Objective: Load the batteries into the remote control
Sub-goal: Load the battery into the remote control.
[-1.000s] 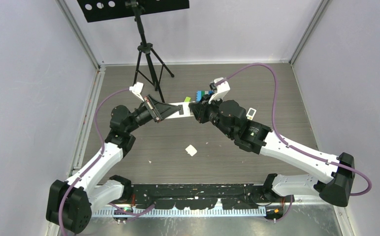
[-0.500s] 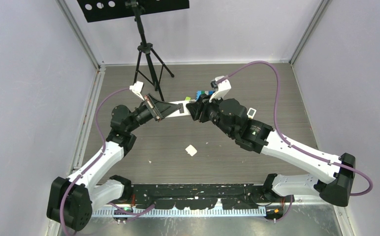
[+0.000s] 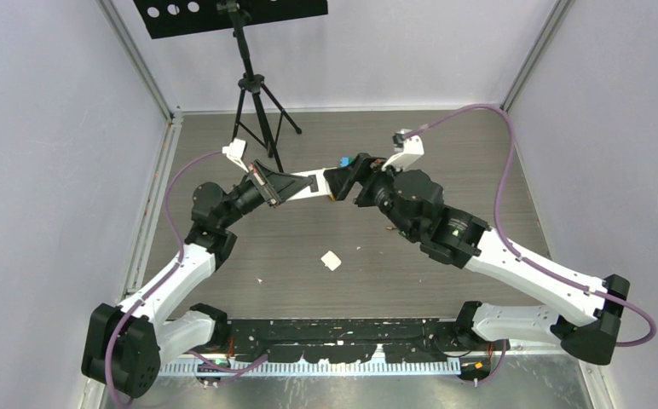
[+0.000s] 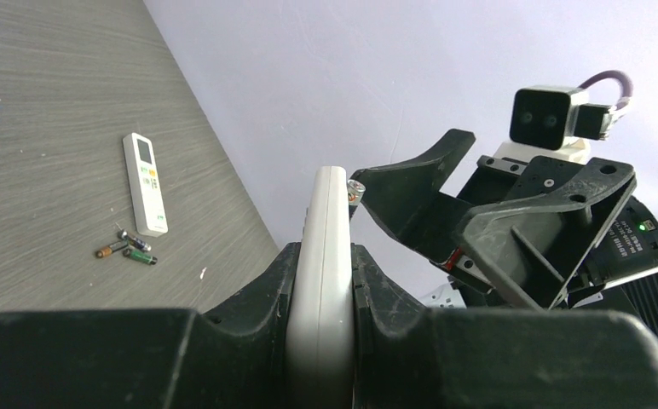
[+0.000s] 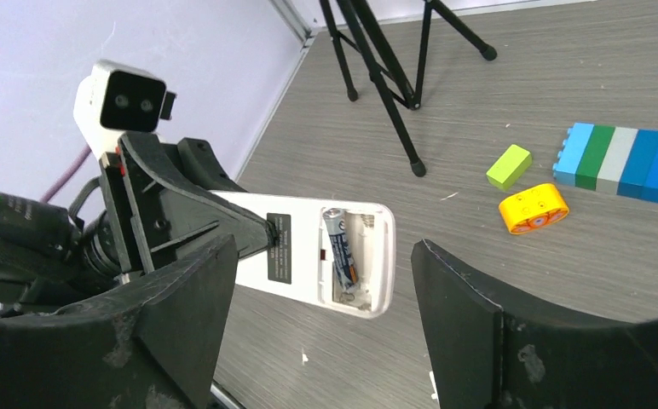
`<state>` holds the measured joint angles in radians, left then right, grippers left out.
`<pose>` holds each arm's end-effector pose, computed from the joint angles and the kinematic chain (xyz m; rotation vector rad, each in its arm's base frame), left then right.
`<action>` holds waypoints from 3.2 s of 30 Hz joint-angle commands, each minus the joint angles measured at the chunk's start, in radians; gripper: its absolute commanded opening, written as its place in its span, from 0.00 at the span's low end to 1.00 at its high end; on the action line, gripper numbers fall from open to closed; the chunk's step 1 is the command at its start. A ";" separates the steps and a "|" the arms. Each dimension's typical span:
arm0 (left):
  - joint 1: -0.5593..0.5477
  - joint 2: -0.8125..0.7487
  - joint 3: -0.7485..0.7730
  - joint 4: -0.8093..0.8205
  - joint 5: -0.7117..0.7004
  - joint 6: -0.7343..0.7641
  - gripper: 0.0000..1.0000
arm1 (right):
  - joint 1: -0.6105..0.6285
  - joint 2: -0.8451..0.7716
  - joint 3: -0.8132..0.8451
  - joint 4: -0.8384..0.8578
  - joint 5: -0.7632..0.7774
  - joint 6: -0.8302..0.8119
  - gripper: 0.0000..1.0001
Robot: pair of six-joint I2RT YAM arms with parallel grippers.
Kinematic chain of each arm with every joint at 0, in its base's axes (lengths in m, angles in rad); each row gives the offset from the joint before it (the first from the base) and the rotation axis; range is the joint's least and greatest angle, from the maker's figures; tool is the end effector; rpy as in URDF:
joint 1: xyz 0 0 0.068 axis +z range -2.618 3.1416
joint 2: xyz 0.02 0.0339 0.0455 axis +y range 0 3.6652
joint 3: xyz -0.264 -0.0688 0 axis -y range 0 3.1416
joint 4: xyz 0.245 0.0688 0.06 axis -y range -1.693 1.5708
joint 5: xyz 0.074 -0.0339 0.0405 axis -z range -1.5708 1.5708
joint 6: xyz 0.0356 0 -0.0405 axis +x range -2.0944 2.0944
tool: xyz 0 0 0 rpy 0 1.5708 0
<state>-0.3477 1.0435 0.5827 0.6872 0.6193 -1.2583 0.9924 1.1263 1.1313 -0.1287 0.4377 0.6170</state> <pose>0.2126 -0.0990 0.3096 -0.1191 1.6271 -1.7048 0.1529 0.2066 0.4000 0.0110 1.7534 0.8299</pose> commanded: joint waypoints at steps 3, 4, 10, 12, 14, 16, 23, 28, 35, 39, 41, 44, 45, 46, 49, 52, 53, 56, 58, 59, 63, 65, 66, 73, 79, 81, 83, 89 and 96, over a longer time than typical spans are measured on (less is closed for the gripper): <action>-0.002 0.008 0.017 0.144 -0.032 -0.036 0.00 | -0.028 -0.059 -0.051 0.012 0.105 0.372 0.88; -0.002 0.009 0.018 0.155 -0.033 -0.043 0.00 | -0.035 -0.050 -0.045 -0.015 0.096 0.452 0.88; -0.002 0.002 0.014 0.173 -0.065 -0.059 0.00 | -0.041 -0.016 -0.115 0.188 -0.002 0.673 0.88; -0.002 0.002 0.015 0.167 -0.071 -0.058 0.00 | -0.041 0.006 -0.103 0.210 -0.012 0.707 0.88; -0.002 0.002 0.017 0.167 -0.074 -0.059 0.00 | -0.041 0.022 -0.101 0.229 -0.019 0.739 0.88; -0.002 0.003 0.018 0.168 -0.076 -0.060 0.00 | -0.041 0.030 -0.110 0.258 -0.014 0.765 0.89; -0.002 0.011 0.020 0.173 -0.073 -0.052 0.00 | -0.041 0.064 -0.140 0.337 0.014 0.839 0.89; -0.002 0.023 0.025 0.183 -0.060 -0.030 0.00 | -0.042 0.095 -0.137 0.382 -0.004 0.871 0.84; -0.002 0.029 0.003 0.233 -0.059 -0.012 0.00 | -0.044 0.083 -0.189 0.475 0.016 0.908 0.70; -0.002 0.036 -0.014 0.270 -0.053 -0.003 0.00 | -0.048 0.074 -0.205 0.492 0.012 0.923 0.66; -0.002 0.041 -0.022 0.300 -0.047 -0.002 0.00 | -0.050 0.068 -0.220 0.517 0.008 0.941 0.65; -0.002 0.048 -0.035 0.336 -0.043 0.003 0.00 | -0.054 0.060 -0.225 0.520 0.004 0.949 0.64; -0.002 0.049 -0.044 0.352 -0.047 0.006 0.00 | -0.055 0.058 -0.226 0.522 -0.001 0.951 0.64; -0.002 0.051 -0.056 0.370 -0.054 0.009 0.00 | -0.056 0.057 -0.226 0.523 -0.005 0.956 0.64; -0.002 0.061 -0.083 0.408 -0.066 0.010 0.00 | -0.064 0.061 -0.218 0.516 -0.036 0.964 0.62; -0.002 0.078 -0.087 0.440 -0.058 -0.001 0.00 | -0.070 0.066 -0.209 0.502 -0.059 0.970 0.59; -0.002 0.081 -0.087 0.451 -0.057 -0.003 0.00 | -0.072 0.068 -0.207 0.498 -0.063 0.972 0.57; -0.002 0.084 -0.086 0.462 -0.058 -0.012 0.00 | -0.075 0.072 -0.209 0.504 -0.080 0.981 0.55; -0.002 0.081 -0.086 0.461 -0.069 -0.036 0.00 | -0.078 0.075 -0.209 0.517 -0.100 0.977 0.50; -0.002 0.077 -0.087 0.460 -0.076 -0.052 0.00 | -0.078 0.076 -0.208 0.518 -0.106 0.974 0.47; -0.002 0.054 -0.073 0.438 -0.087 -0.111 0.00 | -0.080 0.083 -0.205 0.524 -0.121 0.957 0.33; -0.002 0.035 -0.062 0.396 -0.091 -0.123 0.00 | -0.081 0.088 -0.206 0.526 -0.122 0.950 0.31; -0.002 0.020 -0.055 0.364 -0.093 -0.123 0.00 | -0.081 0.090 -0.207 0.529 -0.122 0.946 0.30; -0.002 -0.054 -0.031 0.174 -0.123 -0.147 0.00 | -0.095 0.098 -0.227 0.578 -0.126 0.901 0.24; -0.002 -0.088 -0.001 0.108 -0.108 -0.144 0.00 | -0.123 0.139 -0.227 0.590 -0.185 0.919 0.25; -0.002 -0.092 0.001 0.103 -0.108 -0.141 0.00 | -0.128 0.153 -0.229 0.601 -0.201 0.931 0.25; -0.002 -0.091 0.000 0.099 -0.108 -0.135 0.00 | -0.132 0.163 -0.225 0.605 -0.218 0.934 0.30; 0.003 -0.082 -0.004 0.023 -0.112 -0.041 0.00 | -0.185 0.143 -0.268 0.768 -0.332 0.832 0.85; 0.012 -0.128 -0.002 -0.179 -0.120 0.171 0.00 | -0.358 0.031 -0.293 0.607 -0.665 0.608 0.82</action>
<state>-0.3439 0.9699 0.5484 0.6079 0.4992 -1.2392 0.7189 1.2686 0.8387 0.5323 -0.0074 1.4033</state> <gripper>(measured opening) 0.224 0.842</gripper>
